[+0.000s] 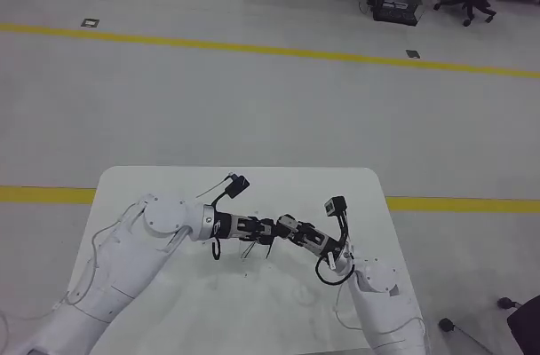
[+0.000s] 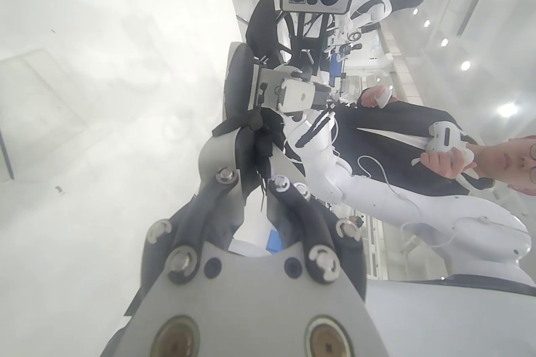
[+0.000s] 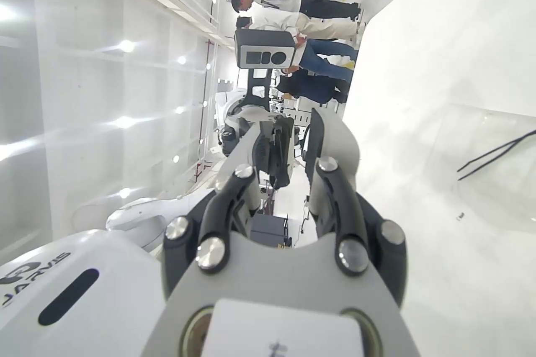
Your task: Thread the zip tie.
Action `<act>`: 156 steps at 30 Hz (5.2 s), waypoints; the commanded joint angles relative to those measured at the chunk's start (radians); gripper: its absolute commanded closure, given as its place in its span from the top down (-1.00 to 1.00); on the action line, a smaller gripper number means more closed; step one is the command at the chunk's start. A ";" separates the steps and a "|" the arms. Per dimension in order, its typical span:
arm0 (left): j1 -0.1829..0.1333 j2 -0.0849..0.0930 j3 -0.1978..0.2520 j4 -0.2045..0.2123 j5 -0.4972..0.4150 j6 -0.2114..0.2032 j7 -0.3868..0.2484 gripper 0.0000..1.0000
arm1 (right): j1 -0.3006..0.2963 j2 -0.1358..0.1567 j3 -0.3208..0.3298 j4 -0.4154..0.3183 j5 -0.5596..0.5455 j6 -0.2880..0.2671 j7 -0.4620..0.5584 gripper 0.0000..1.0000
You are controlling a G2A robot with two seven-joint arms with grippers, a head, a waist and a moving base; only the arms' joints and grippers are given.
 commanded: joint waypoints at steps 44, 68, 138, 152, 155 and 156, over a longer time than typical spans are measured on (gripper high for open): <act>-0.027 0.049 0.060 0.010 -0.071 -0.012 0.082 -1.00 | -0.032 -0.018 0.048 -0.013 -0.024 0.000 -0.022 -1.00; -0.001 0.059 0.017 0.032 -0.362 -0.076 0.028 -1.00 | -0.027 -0.020 0.116 0.076 0.070 0.000 -0.121 -1.00; 0.135 0.034 -0.029 0.065 -1.244 0.283 0.350 -1.00 | -0.057 -0.008 0.099 -0.063 -0.169 0.000 -0.317 -1.00; 0.168 0.027 -0.036 0.039 -1.532 0.312 0.534 -1.00 | -0.057 -0.008 0.099 -0.063 -0.169 0.000 -0.317 -1.00; 0.178 0.022 -0.046 0.040 -1.532 0.312 0.541 -1.00 | -0.057 -0.008 0.099 -0.063 -0.169 0.000 -0.317 -1.00; 0.181 0.020 -0.048 0.041 -1.532 0.312 0.543 -1.00 | -0.057 -0.008 0.099 -0.063 -0.169 0.000 -0.317 -1.00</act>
